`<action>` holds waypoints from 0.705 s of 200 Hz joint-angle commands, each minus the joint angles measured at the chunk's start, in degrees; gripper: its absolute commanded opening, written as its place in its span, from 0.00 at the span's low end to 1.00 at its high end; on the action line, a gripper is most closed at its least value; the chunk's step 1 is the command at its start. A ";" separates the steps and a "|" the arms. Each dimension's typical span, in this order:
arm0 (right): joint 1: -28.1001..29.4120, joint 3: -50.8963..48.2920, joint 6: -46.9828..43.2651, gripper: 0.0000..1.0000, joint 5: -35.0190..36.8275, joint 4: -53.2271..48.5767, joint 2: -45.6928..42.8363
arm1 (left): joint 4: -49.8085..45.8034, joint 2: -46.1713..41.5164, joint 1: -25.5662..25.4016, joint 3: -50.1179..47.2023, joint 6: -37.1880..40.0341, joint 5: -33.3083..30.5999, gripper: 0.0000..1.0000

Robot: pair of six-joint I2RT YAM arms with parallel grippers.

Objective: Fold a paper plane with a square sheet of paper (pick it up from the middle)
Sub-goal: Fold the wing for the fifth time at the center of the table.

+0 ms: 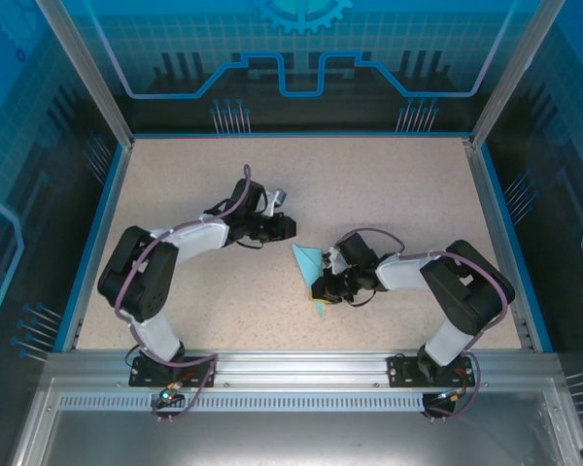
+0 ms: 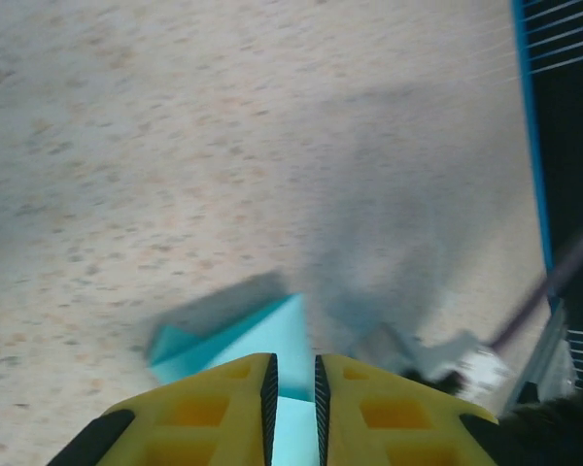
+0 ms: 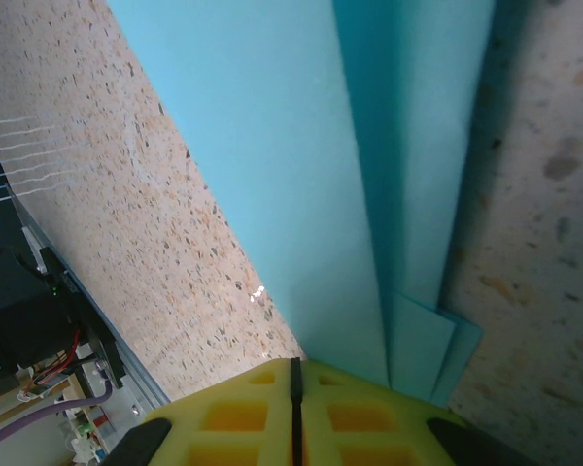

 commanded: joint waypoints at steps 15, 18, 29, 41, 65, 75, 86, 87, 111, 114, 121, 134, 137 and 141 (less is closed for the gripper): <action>1.27 -0.98 -0.39 0.09 4.04 -5.20 3.42 | -2.95 -3.31 -3.74 -3.28 -0.19 0.35 0.20; 1.21 -1.00 -0.34 0.09 4.06 -5.08 3.39 | -2.56 -3.22 -3.95 -3.57 -0.41 0.85 0.20; 1.26 -1.29 0.03 0.10 4.08 -4.41 3.42 | -1.93 -1.73 -4.51 -3.59 -0.54 3.48 0.20; 1.26 -1.42 0.30 0.10 3.96 -3.94 3.45 | -2.48 0.31 -5.47 -2.85 -0.69 4.61 0.18; 1.27 -1.38 0.65 0.10 3.86 -3.62 3.35 | -0.89 4.05 -6.90 -2.97 -1.40 5.81 0.17; 1.36 -1.34 0.75 0.10 3.86 -3.51 3.08 | -0.76 5.83 -6.93 -2.78 -1.73 5.30 0.17; 1.31 -1.29 0.88 0.11 3.84 -3.43 2.53 | -0.77 7.63 -6.91 -2.54 -1.65 4.19 0.15; 1.34 -1.23 0.86 0.11 3.85 -3.46 2.49 | -0.78 7.79 -6.92 -2.53 -1.64 4.09 0.15; 1.45 -0.51 1.67 0.11 3.91 -3.61 0.69 | -2.52 10.15 -6.92 -2.12 -1.20 0.28 0.14; 1.50 -0.35 1.84 0.11 4.05 -3.72 0.35 | -2.67 10.32 -6.93 -2.22 -1.12 -0.04 0.15; 1.55 0.08 2.14 0.11 4.12 -3.74 -0.49 | -2.85 10.69 -6.88 -2.25 -0.76 -0.31 0.14; 2.12 1.12 2.73 0.12 4.74 -3.99 -1.97 | -3.68 11.32 -6.93 -2.16 -0.16 -0.74 0.14; 2.23 1.50 2.91 0.12 4.82 -4.15 -2.22 | -3.79 11.36 -6.86 -2.26 0.03 -0.75 0.14; 2.39 1.90 3.02 0.12 5.10 -4.39 -2.64 | -3.82 11.49 -6.89 -2.40 0.23 -0.68 0.14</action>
